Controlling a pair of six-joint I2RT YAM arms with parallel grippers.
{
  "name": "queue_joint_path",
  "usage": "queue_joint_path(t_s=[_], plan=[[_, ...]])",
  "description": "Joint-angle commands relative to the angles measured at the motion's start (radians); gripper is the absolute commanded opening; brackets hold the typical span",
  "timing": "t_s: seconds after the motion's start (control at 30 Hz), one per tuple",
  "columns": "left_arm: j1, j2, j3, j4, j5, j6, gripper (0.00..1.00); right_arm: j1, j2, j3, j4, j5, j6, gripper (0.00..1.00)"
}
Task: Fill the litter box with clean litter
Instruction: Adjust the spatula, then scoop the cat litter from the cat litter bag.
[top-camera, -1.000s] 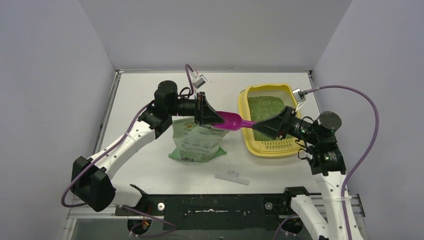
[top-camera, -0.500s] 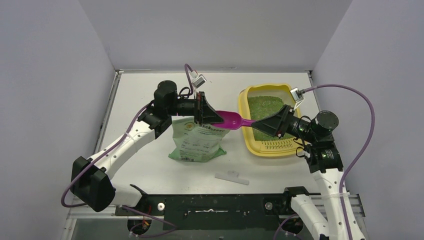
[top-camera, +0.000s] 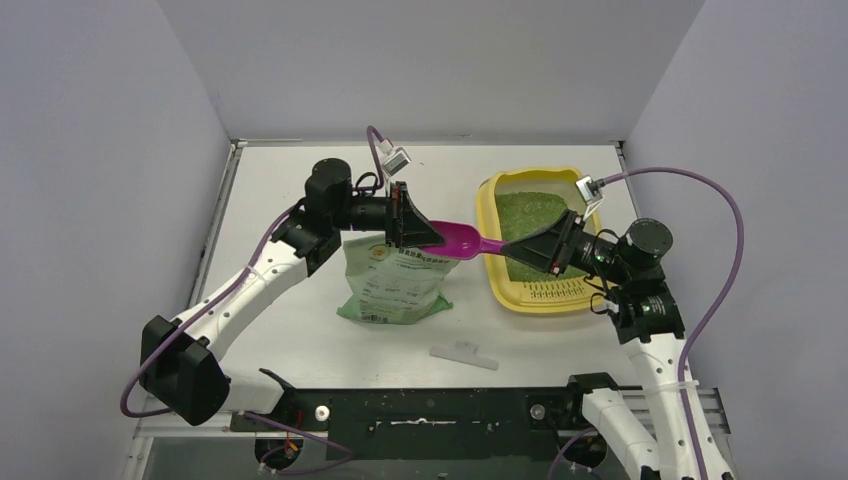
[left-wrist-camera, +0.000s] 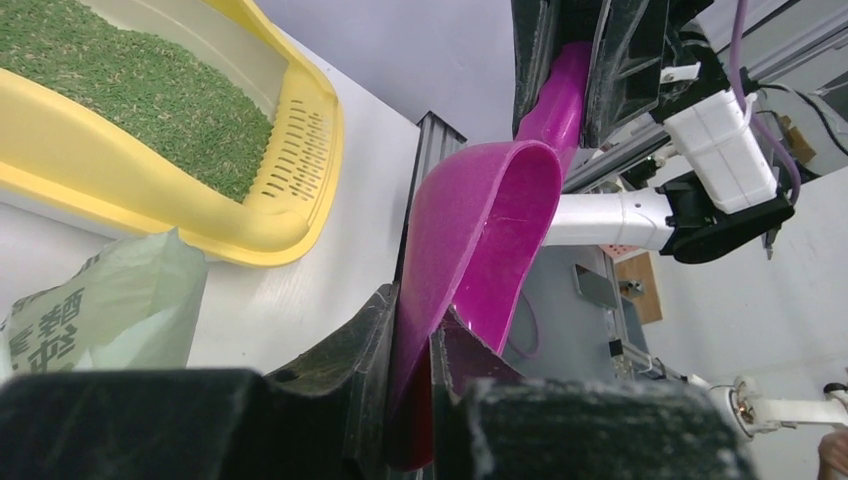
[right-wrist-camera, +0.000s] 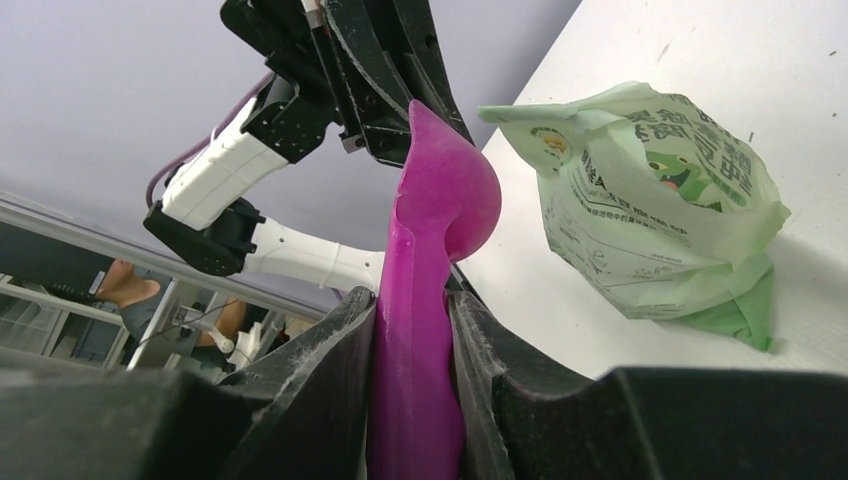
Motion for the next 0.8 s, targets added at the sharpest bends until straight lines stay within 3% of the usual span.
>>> queue_joint_path(t_s=[0.0, 0.07, 0.17, 0.37, 0.5, 0.63, 0.77], plan=[[0.0, -0.004, 0.067, -0.055, -0.019, 0.065, 0.12, 0.018, -0.003, 0.073, -0.142, 0.04, -0.116, 0.03], [0.018, -0.013, 0.087, -0.132, -0.04, 0.11, 0.32, 0.019, 0.013, 0.136, -0.309, 0.118, -0.216, 0.0], [0.075, -0.048, 0.102, -0.238, -0.086, 0.2, 0.54, 0.018, 0.053, 0.222, -0.51, 0.242, -0.315, 0.0], [0.25, -0.14, 0.106, -0.481, -0.198, 0.441, 0.68, 0.019, 0.117, 0.321, -0.674, 0.385, -0.367, 0.0], [0.274, -0.164, 0.119, -0.686, -0.369, 0.655, 0.73, 0.019, 0.16, 0.346, -0.669, 0.402, -0.364, 0.0], [0.275, -0.177, 0.082, -0.707, -0.476, 0.684, 0.74, 0.021, 0.215, 0.356, -0.614, 0.395, -0.348, 0.0], [0.274, -0.195, 0.037, -0.669, -0.493, 0.67, 0.74, 0.028, 0.278, 0.392, -0.576, 0.385, -0.349, 0.0]])
